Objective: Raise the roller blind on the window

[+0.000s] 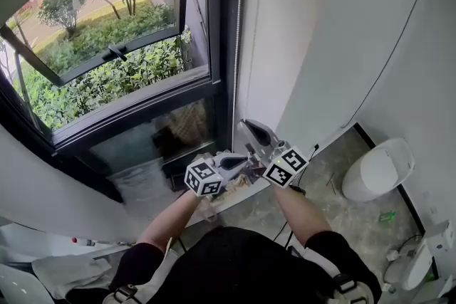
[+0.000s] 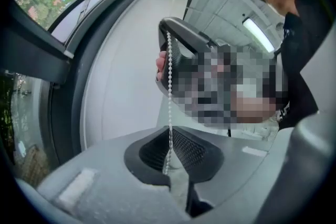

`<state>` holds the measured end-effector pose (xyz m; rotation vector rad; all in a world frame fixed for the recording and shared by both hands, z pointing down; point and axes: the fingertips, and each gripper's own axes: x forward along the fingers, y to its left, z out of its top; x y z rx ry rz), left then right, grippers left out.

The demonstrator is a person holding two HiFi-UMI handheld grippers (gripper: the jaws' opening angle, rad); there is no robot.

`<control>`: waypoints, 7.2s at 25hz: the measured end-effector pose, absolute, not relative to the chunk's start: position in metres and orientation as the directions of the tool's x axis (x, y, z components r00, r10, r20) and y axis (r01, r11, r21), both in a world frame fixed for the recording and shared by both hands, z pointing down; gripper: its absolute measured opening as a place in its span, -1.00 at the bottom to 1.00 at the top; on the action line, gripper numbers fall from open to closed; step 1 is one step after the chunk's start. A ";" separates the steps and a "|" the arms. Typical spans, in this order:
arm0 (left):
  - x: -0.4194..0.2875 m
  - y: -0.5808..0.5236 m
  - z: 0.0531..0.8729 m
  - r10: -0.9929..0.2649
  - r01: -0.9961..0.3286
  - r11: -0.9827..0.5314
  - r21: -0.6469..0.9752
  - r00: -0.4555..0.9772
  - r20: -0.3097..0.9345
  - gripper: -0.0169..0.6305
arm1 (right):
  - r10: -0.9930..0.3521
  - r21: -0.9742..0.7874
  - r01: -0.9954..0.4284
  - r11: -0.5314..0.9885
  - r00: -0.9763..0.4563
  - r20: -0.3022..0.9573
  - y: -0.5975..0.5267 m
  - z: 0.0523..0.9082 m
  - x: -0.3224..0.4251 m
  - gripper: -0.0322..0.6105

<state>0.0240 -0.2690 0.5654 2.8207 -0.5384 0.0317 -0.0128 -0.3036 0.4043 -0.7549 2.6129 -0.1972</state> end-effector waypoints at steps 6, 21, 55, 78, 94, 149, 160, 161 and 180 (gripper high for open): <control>0.007 -0.258 0.598 -0.352 -0.367 -0.878 0.307 0.930 0.105 -0.62 | -0.572 -0.254 -0.515 0.819 -0.769 -0.287 -0.299 0.436 -0.001 -0.85; -0.077 -0.327 0.363 -0.466 -0.454 -0.884 0.110 0.839 -0.280 -0.51 | -0.560 -0.259 -0.500 0.826 -0.779 -0.281 -0.299 0.436 -0.004 -0.85; -0.002 -0.308 0.227 -0.246 -0.230 -0.969 0.092 0.841 -0.482 -0.92 | -0.550 -0.280 -0.480 0.831 -0.786 -0.284 -0.288 0.434 0.001 -0.85; -0.018 -0.306 0.410 -0.472 -0.389 -0.876 0.284 0.808 -0.351 -0.91 | -0.517 -0.232 -0.508 0.829 -0.855 0.025 -0.267 0.551 0.000 -0.42; -0.027 -0.297 0.412 -0.498 -0.408 -0.864 0.297 0.781 -0.376 -0.90 | -0.482 -0.044 -0.524 0.850 -0.743 -0.465 -0.306 0.243 -0.021 -0.57; -0.003 -0.308 0.219 -0.264 -0.248 -0.964 0.094 0.863 -0.431 -0.47 | -0.557 -0.183 -0.528 0.829 -0.748 -0.361 -0.283 0.379 -0.002 -0.85; -0.006 -0.306 0.214 -0.258 -0.264 -0.963 0.055 0.843 -0.472 -0.89 | -0.549 -0.188 -0.518 0.835 -0.753 -0.363 -0.283 0.381 -0.006 -0.85; -0.006 -0.306 0.214 -0.256 -0.262 -0.964 0.056 0.843 -0.473 -0.90 | -0.550 -0.189 -0.518 0.834 -0.752 -0.363 -0.284 0.381 -0.006 -0.85; -0.025 -0.310 0.409 -0.450 -0.332 -0.881 0.337 0.808 -0.381 -0.91 | -0.610 -0.276 -0.614 0.739 -0.785 0.113 -0.281 0.586 -0.015 -0.85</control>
